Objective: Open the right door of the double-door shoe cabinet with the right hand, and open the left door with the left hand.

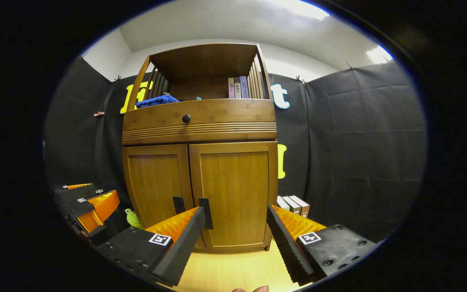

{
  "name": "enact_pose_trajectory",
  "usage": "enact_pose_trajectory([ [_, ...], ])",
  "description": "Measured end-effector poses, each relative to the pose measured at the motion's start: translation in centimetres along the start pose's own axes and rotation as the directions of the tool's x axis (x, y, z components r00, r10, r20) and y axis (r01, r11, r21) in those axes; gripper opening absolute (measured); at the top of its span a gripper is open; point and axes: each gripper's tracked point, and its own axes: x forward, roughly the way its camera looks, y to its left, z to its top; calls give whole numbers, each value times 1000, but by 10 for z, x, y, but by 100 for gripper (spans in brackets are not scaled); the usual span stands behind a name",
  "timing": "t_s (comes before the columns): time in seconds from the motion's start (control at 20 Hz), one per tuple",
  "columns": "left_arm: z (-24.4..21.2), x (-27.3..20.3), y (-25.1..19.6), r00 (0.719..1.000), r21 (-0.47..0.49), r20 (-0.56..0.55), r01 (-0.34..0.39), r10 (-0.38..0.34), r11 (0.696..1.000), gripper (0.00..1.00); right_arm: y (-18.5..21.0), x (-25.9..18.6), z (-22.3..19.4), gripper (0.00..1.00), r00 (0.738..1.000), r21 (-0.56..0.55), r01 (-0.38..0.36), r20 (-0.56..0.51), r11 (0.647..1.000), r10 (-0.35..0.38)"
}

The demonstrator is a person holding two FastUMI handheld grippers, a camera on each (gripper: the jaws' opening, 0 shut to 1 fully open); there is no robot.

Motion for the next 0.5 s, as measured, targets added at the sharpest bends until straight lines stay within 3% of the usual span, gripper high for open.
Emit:
enact_pose_trajectory([
  [0.1,0,2,2,1000,-1,-1,2,-2,1000,95,1,1,0,99,1000,-4,3,3,1000,-3],
  [0.15,-1,3,3,1000,-1,0,1,-1,1000,95,2,2,1,95,1000,-4,4,4,1000,-4],
  [0.5,3,6,7,1000,-3,6,4,-4,1000,95,9,4,3,95,1000,-16,6,5,1000,-6],
])
